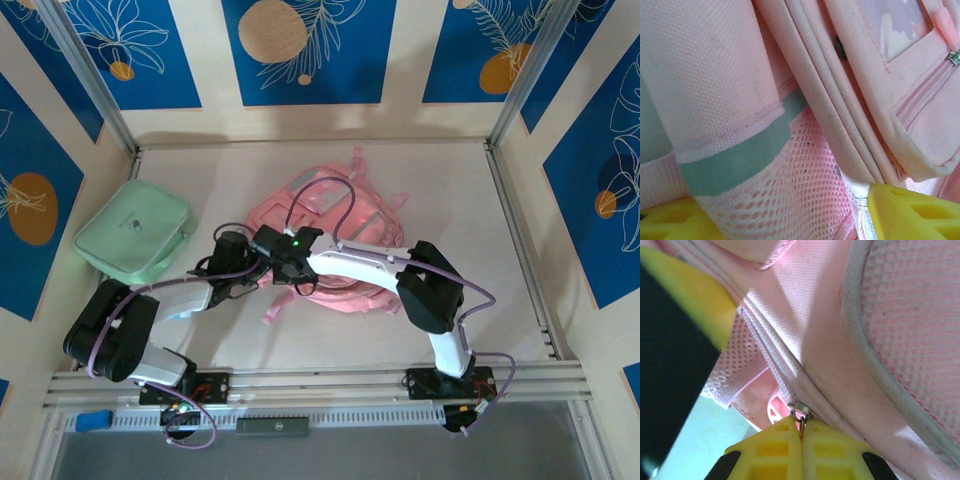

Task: Pack the student bag
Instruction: Zip the student bag at the center of the table.

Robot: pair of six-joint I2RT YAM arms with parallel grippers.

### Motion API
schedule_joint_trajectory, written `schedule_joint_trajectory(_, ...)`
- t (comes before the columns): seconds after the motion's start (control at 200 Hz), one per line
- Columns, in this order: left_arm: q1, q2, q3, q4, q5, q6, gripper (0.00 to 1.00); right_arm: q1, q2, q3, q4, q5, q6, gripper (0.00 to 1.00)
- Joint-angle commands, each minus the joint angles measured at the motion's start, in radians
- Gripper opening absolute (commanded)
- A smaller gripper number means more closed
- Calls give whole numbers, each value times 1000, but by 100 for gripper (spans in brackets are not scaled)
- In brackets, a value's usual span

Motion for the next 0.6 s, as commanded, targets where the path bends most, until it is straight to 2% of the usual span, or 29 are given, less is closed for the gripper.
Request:
schedule_joint_trajectory(0.0,6,68,39,-117,-111,32,69,27,-73,-32,-127,-73,-71,0)
schedule_joint_trajectory(0.345,36,90,154,-241,-140,110,69,-22,-241,-206,-179,-73,-144,0)
schedule_joint_trajectory(0.46,48,98,208,-276,-115,156,68,-47,-311,-292,-156,-111,-182,0)
schedule_joint_trajectory(0.595,48,100,252,-293,-89,171,68,-25,-382,-339,-49,-167,-284,0)
